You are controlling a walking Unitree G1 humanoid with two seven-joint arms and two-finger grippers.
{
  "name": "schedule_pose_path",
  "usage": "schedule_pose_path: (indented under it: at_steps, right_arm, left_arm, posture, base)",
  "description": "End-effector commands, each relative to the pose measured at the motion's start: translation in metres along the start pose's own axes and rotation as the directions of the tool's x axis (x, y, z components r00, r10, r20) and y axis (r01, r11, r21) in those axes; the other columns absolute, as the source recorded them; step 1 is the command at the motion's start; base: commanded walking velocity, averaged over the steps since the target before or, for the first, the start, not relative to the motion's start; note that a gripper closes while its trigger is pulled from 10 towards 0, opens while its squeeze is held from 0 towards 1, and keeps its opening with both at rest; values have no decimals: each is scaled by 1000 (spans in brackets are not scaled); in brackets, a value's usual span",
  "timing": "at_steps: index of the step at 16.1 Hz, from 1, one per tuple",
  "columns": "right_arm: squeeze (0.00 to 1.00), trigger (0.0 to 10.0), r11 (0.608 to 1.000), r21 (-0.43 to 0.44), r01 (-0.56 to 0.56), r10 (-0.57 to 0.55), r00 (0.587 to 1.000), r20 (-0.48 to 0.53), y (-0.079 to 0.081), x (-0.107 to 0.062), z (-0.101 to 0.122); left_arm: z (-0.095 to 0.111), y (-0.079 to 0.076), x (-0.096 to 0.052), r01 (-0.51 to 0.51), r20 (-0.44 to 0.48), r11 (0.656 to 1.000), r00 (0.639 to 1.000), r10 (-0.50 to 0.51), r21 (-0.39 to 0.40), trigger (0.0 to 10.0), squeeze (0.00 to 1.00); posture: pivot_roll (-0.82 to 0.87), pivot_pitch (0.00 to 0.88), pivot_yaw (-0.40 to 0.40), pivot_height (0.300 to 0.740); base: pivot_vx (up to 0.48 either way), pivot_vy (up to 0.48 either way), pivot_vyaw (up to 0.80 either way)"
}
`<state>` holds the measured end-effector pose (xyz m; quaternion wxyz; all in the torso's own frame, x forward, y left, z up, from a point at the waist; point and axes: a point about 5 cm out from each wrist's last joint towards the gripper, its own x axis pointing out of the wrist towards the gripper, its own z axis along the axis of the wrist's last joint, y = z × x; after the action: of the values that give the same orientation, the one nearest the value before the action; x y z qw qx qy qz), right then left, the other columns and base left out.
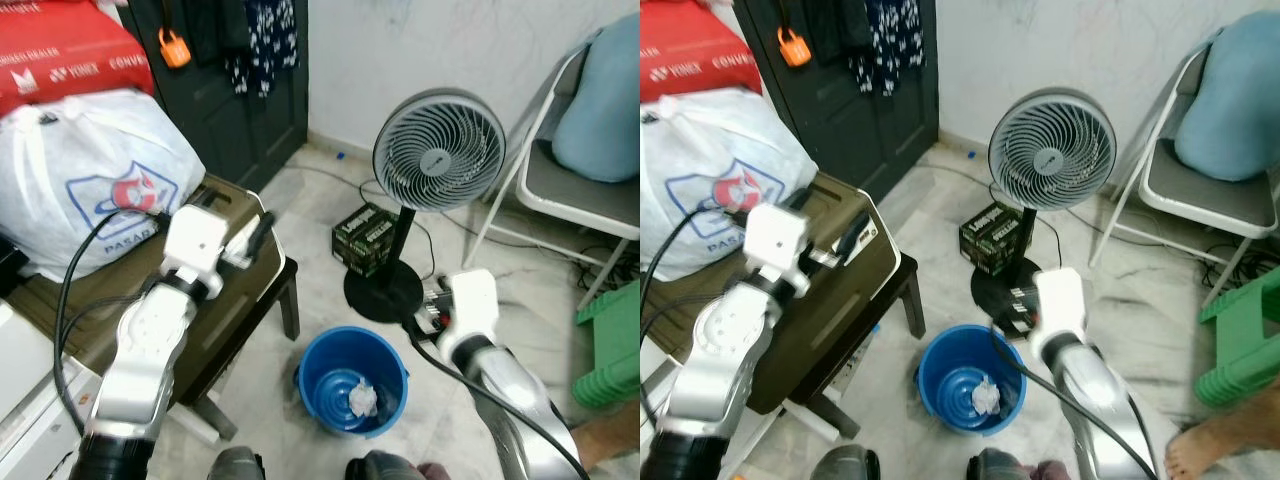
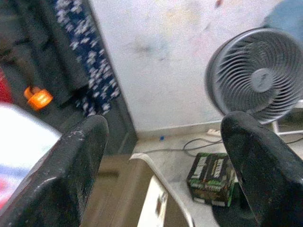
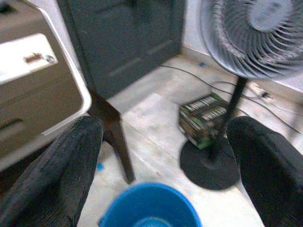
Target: Clean up the room
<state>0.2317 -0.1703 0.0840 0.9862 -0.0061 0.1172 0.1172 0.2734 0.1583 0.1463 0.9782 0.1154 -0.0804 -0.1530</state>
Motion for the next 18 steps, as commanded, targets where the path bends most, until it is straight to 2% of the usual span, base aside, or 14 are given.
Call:
schedule_pose_path:
  at_steps: [1, 3, 4, 6, 7, 8, 10, 12, 13, 18]
  right_arm:
    - [0, 10000, 999, -15, 46, -45, 998, 53, -7, -4, 6]
    - [0, 10000, 989, 3, 148, -147, 986, 79, -13, -11, 5]
    - [0, 10000, 980, -26, 198, -194, 976, 101, -18, -12, 7]
    - [0, 10000, 951, -17, 310, -306, 944, 121, -29, -10, 15]
    - [0, 10000, 954, -11, 299, -294, 946, 137, -28, -5, 20]
    - [0, 10000, 963, 40, 266, -269, 952, 148, -25, 1, 29]
    - [0, 10000, 956, -41, 290, -276, 940, 203, -26, 4, 40]
    - [0, 10000, 948, 37, 316, -318, 933, 170, -25, 9, 37]
    - [0, 10000, 959, 0, 285, -278, 936, 215, -15, 10, 44]
    - [0, 10000, 958, 14, 288, -285, 937, 202, -10, 8, 41]
  left_arm:
    - [-6, 3, -6, -53, -13, 998, 999, 53, -34, 10000, 0]
    - [-14, 4, -16, -130, -39, 989, 991, 128, -71, 10000, 0]
    - [-16, 4, -21, -158, -47, 983, 987, 154, -94, 10000, 0]
    - [-17, 4, -25, -162, -40, 981, 986, 159, -105, 10000, 0]
    - [-19, 4, -26, -163, -42, 981, 986, 160, -104, 10000, 0]
    - [-18, 2, -26, -168, -39, 980, 986, 165, -110, 10000, 0]
    - [-15, 2, -28, -171, -34, 978, 985, 168, -118, 10000, 0]
    - [-21, 1, -33, -180, -55, 976, 983, 174, -121, 10000, 0]
    - [-20, 0, -32, -186, -53, 975, 982, 181, -124, 10000, 0]
    - [-21, -3, -36, -196, -65, 973, 980, 189, -124, 10000, 0]
  posture:
    - [-3, 0, -2, 740]
    - [-5, 0, -10, 740]
    - [-6, 0, -14, 740]
    - [-20, 0, -29, 740]
    - [-16, 0, -41, 740]
    - [-9, 0, -53, 740]
    - [-11, 0, -63, 740]
    - [-20, 0, -64, 740]
    - [-24, 0, -64, 740]
    - [-33, 0, -61, 740]
  base:
    - [0, 0, 0]
    - [0, 0, 0]
    - [0, 0, 0]
    - [0, 0, 0]
    - [0, 0, 0]
    - [0, 0, 0]
    - [0, 0, 0]
    - [0, 0, 0]
    - [0, 0, 800]
    - [0, 0, 800]
